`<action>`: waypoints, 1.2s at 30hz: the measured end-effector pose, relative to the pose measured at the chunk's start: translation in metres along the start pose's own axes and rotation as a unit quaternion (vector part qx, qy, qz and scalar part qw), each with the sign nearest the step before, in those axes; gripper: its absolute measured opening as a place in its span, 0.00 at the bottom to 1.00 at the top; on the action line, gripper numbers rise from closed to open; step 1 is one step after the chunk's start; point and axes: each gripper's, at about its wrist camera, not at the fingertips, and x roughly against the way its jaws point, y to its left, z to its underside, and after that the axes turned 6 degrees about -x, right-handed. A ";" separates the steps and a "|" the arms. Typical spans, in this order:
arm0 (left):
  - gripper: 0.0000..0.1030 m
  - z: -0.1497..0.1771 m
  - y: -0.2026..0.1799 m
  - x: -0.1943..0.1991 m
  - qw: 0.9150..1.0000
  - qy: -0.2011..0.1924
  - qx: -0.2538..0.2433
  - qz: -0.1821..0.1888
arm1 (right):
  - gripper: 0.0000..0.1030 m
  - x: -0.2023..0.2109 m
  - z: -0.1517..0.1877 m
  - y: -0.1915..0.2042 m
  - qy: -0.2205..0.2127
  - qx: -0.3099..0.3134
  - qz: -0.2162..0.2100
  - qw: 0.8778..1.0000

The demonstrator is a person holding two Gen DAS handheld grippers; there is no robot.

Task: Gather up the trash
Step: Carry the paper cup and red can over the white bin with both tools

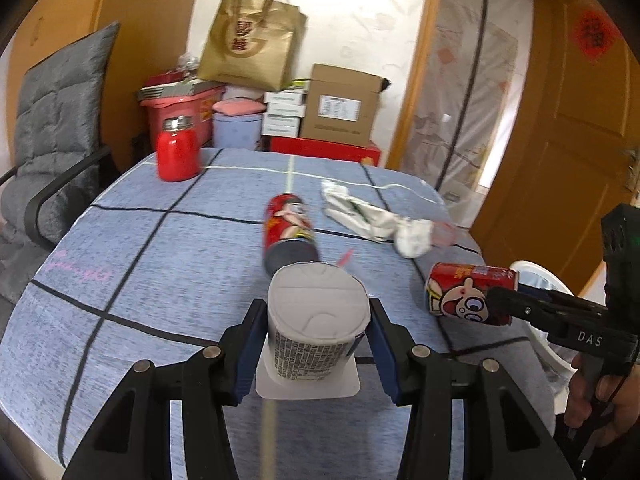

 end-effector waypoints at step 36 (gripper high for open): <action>0.48 -0.023 -0.172 -0.012 0.979 0.000 -0.119 0.166 | 0.52 0.139 0.033 -0.100 -0.092 -0.099 0.110 0.985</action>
